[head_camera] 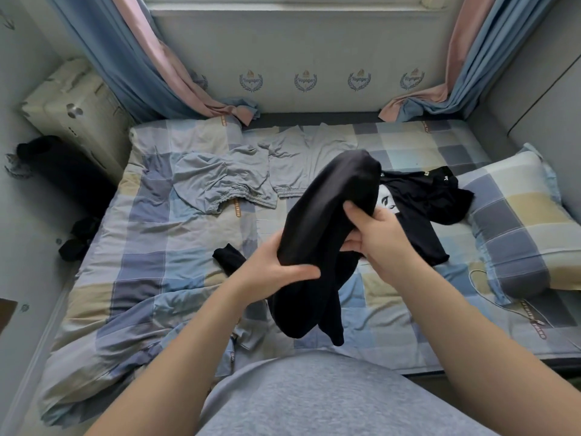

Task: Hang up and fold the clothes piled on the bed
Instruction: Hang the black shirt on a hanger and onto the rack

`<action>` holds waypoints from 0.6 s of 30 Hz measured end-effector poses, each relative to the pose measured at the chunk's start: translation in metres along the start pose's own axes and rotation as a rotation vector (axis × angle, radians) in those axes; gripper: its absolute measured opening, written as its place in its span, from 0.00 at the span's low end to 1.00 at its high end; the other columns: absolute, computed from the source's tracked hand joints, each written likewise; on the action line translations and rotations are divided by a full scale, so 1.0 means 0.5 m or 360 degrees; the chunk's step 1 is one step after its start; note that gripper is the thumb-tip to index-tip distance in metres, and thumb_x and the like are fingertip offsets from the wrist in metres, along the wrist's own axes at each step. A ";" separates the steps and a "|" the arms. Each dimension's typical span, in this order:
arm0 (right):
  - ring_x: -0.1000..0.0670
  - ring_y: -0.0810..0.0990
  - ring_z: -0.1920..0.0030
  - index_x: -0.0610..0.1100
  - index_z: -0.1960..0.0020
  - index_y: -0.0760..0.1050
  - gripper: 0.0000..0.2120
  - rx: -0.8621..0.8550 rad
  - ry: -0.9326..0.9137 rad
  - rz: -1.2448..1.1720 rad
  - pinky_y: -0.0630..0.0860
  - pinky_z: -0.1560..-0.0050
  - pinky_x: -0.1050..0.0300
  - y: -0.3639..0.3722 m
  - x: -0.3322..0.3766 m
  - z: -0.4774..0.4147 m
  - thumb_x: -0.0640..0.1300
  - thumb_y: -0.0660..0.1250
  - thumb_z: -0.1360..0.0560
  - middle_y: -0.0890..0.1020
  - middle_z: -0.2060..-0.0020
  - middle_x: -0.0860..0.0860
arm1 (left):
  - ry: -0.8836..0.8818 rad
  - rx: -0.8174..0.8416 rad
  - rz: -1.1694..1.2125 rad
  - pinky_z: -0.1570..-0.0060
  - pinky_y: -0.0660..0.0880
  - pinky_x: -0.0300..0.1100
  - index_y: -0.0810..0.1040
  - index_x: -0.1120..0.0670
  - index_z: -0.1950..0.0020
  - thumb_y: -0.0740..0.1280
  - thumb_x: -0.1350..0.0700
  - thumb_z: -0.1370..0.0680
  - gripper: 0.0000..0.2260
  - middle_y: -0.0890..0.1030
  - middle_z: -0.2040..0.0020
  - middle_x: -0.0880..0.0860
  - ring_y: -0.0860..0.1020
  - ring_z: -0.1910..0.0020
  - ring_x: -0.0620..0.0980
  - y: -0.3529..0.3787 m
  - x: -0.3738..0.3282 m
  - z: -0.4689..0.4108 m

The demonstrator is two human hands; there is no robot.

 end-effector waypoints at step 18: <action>0.57 0.68 0.31 0.57 0.27 0.67 0.31 0.0105 -0.0082 0.0762 0.67 0.33 0.57 -0.041 -0.077 0.015 0.41 0.75 0.25 0.70 0.30 0.59 | 0.0180 -0.0308 -0.0423 0.64 0.71 0.47 0.81 0.39 0.59 0.67 0.46 0.27 0.04 0.80 0.66 0.48 0.75 0.67 0.50 -0.030 -0.035 -0.013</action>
Point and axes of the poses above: each hand's wrist, its own z-axis away from the middle knuckle, its own y-axis out of the palm, x = y × z, the point moved 3 cm from there along -z, towards the middle knuckle
